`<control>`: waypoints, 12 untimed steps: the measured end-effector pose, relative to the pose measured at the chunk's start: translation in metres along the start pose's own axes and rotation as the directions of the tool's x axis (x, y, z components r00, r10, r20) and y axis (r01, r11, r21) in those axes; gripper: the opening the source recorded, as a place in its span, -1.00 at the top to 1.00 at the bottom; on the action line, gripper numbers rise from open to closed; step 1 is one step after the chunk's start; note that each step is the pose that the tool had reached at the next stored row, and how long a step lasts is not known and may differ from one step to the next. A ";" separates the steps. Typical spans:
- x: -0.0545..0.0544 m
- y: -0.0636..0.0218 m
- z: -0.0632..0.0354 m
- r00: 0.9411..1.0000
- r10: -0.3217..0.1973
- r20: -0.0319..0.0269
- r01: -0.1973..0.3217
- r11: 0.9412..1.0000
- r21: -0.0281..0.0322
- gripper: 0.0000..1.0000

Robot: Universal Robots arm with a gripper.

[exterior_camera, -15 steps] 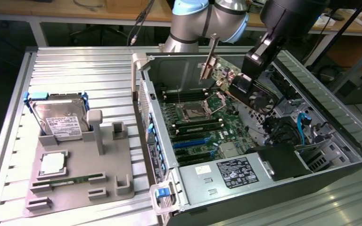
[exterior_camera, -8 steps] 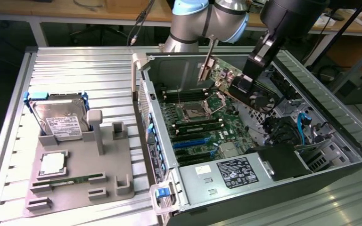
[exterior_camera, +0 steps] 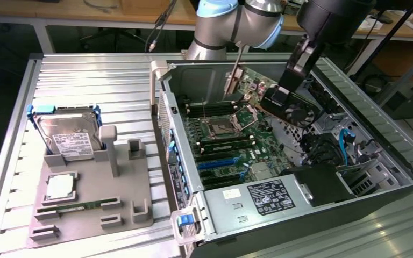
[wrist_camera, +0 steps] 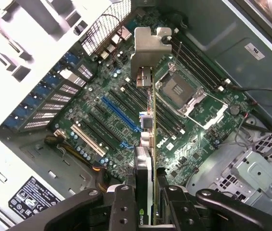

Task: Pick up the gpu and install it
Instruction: 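Insert the gpu into the slot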

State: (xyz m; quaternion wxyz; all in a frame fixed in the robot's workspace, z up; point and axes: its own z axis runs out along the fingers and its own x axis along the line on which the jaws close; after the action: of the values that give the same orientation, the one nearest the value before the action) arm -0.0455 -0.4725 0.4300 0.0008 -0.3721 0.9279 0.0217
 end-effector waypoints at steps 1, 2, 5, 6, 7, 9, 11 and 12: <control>0.000 0.0000 0.0000 1.000 -0.010 0.000 0.010 1.000 0.000 0.47; 0.000 0.0000 0.0000 1.000 -0.018 -0.001 0.018 1.000 0.000 0.47; 0.000 0.0000 0.0000 0.999 -0.046 -0.002 0.046 0.999 -0.001 0.47; 0.000 0.0000 0.0000 0.998 -0.055 -0.002 0.055 0.998 -0.001 0.47; 0.000 0.0000 0.0000 0.998 -0.065 -0.003 0.065 0.998 -0.001 0.47; 0.000 0.0000 0.0000 0.996 -0.087 -0.003 0.087 0.996 -0.002 0.47; 0.000 0.0000 0.0000 0.993 -0.121 -0.005 0.121 0.993 -0.002 0.47; 0.000 0.0000 0.0000 0.991 -0.130 -0.005 0.130 0.991 -0.003 0.47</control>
State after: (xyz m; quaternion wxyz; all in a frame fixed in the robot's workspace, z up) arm -0.0455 -0.4725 0.4300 -0.0006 -0.4320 0.9016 0.0217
